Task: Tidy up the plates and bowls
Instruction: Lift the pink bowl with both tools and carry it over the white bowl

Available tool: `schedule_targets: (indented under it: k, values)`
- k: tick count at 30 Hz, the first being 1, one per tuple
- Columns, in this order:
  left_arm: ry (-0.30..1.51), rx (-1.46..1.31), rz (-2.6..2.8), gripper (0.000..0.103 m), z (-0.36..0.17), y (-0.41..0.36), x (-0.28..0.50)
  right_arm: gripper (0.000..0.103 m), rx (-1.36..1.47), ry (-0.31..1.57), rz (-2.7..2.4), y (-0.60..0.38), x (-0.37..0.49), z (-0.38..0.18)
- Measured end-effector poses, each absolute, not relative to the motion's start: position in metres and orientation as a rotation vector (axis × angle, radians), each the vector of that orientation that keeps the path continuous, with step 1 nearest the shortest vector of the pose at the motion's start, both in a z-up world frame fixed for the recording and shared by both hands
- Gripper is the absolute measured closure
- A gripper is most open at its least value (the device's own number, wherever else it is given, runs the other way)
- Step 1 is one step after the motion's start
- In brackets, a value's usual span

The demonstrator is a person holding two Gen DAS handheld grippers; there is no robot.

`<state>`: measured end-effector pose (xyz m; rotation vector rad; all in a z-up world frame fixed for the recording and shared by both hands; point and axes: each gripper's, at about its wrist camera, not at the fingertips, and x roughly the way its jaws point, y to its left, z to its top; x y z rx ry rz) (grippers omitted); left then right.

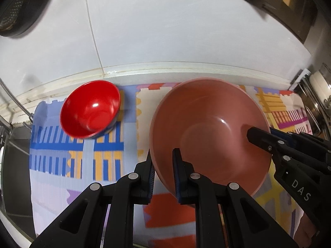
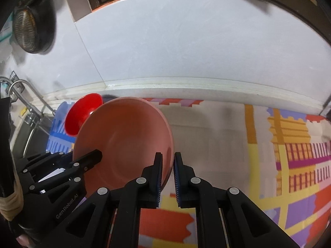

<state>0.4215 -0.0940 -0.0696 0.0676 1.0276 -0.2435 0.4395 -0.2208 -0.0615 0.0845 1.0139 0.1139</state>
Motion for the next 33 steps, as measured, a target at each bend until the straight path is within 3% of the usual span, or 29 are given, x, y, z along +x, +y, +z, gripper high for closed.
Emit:
schedule_targets:
  k: [33]
  values:
    - [1.008,0.146,-0.436,0.085,-0.047,-0.122,0.287,0.091,0.13,0.962,-0.018,-0.247,0.271,-0.03]
